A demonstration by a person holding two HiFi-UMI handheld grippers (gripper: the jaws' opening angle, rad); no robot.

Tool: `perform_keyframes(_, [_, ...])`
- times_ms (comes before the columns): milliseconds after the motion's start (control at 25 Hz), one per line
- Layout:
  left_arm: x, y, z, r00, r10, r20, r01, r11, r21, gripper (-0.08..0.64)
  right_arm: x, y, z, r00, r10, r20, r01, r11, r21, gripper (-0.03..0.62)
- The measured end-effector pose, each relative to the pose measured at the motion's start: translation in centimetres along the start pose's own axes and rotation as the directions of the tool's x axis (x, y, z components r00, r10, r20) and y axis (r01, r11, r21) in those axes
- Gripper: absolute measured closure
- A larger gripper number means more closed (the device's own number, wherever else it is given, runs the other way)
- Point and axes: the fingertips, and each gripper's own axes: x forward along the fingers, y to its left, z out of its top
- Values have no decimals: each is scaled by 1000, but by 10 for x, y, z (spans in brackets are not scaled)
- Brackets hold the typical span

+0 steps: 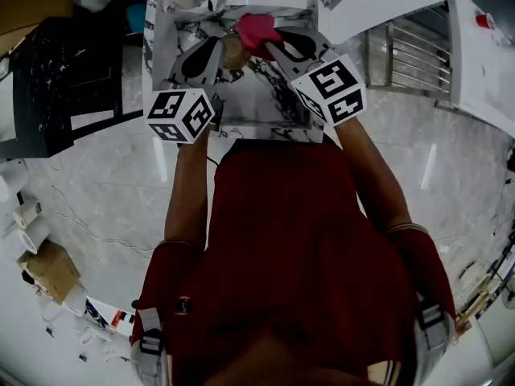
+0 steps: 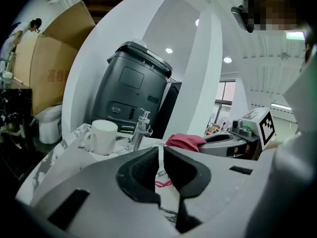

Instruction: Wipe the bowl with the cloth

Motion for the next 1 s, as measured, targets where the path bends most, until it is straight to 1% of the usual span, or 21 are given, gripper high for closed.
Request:
perform_keyframes(200, [-10,-13,7,1000,-10,22,10,999,35,547,-19,1,14,996,9,86,-13,999,46,529])
perform_keyframes(600, [-27,-33,32,990,-40,136,26,995,100,554,-45,11,30,973,49,226,-77,990,118,531])
perform_keyframes(720, [-29,-35,33,989,-42,144,28,995,97,554,-49,11,31,968,52,247,-87,987,132,532])
perform_keyframes(1000, [-32,-35,36,986,-42,159,28,996,88,554,-51,12,30,967,58,249,-93,987,130,532])
